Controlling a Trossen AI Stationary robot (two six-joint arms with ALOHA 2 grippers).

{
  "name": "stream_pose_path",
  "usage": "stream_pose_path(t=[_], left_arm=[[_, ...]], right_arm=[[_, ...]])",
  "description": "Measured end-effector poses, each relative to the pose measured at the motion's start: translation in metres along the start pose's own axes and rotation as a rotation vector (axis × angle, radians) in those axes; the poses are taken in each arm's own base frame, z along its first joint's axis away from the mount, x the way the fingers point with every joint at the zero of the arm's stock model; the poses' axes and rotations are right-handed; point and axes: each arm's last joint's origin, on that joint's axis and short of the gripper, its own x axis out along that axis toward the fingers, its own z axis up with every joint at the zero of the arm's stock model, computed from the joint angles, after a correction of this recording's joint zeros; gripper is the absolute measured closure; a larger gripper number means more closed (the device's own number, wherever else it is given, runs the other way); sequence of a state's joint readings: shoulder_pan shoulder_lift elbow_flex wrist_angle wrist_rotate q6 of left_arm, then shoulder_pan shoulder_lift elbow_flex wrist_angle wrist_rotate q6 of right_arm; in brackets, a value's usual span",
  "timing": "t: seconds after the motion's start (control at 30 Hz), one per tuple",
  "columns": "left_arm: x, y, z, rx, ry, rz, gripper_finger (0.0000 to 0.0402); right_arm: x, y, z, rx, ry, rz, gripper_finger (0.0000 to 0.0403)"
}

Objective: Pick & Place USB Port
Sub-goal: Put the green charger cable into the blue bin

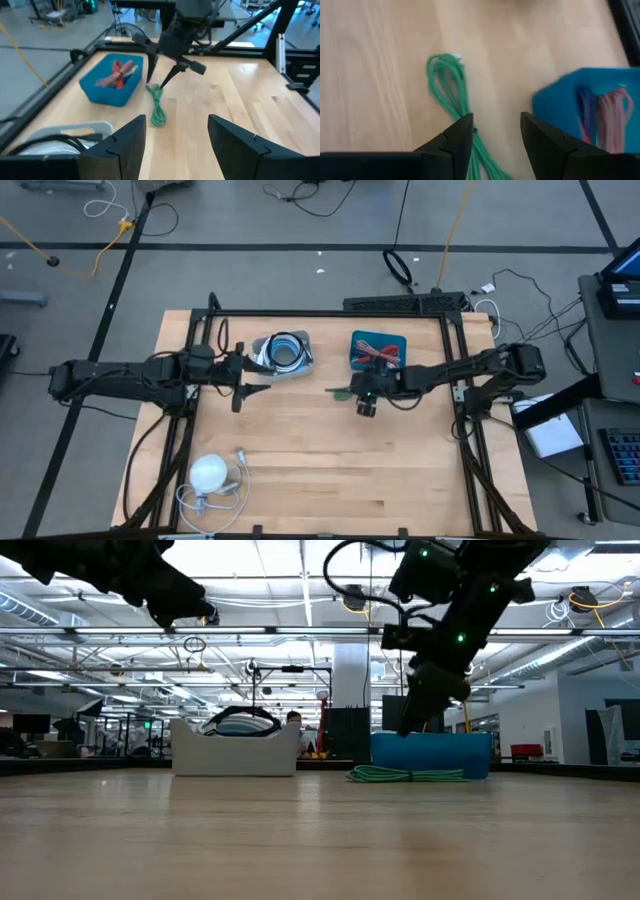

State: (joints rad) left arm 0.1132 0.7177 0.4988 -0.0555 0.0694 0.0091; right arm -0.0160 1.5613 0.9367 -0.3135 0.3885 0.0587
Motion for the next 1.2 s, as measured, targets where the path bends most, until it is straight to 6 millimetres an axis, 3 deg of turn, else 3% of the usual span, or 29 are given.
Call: stream_pose_path(t=[0.4, 0.57, 0.7, 0.8, 0.93, 1.0, 1.13, 1.2], left_arm=[[0.0, -0.017, -0.006, -0.023, 0.058, -0.002, 0.0183], [0.0, -0.022, -0.005, -0.016, 0.051, 0.026, 0.0183], [-0.001, -0.022, -0.005, -0.013, 0.049, 0.058, 0.0183], [-0.001, -0.022, -0.006, -0.013, 0.053, 0.063, 0.0183], [-0.001, -0.022, -0.006, -0.012, 0.058, 0.064, 0.0183], [-0.001, -0.022, -0.006, -0.012, 0.058, 0.065, 0.0183], [-0.001, -0.022, -0.006, -0.013, 0.058, 0.07, 0.0183], [-0.001, -0.022, -0.007, -0.015, 0.061, 0.071, 0.0183]], right_arm=[[0.055, 0.03, -0.025, -0.049, 0.184, 0.072, 0.025], [0.06, 0.039, -0.032, -0.075, 0.213, 0.032, 0.0308], [0.046, 0.045, -0.029, -0.117, 0.166, -0.049, 0.0387], [0.026, 0.047, -0.027, -0.15, 0.161, -0.132, 0.039], [-0.018, 0.042, 0.002, -0.132, 0.006, -0.302, 0.0398], [-0.035, 0.037, 0.005, -0.139, -0.038, -0.411, 0.0399], [-0.048, 0.02, 0.013, -0.107, -0.092, -0.5, 0.0401], [-0.044, 0.008, 0.01, -0.118, -0.062, -0.55, 0.0401]])
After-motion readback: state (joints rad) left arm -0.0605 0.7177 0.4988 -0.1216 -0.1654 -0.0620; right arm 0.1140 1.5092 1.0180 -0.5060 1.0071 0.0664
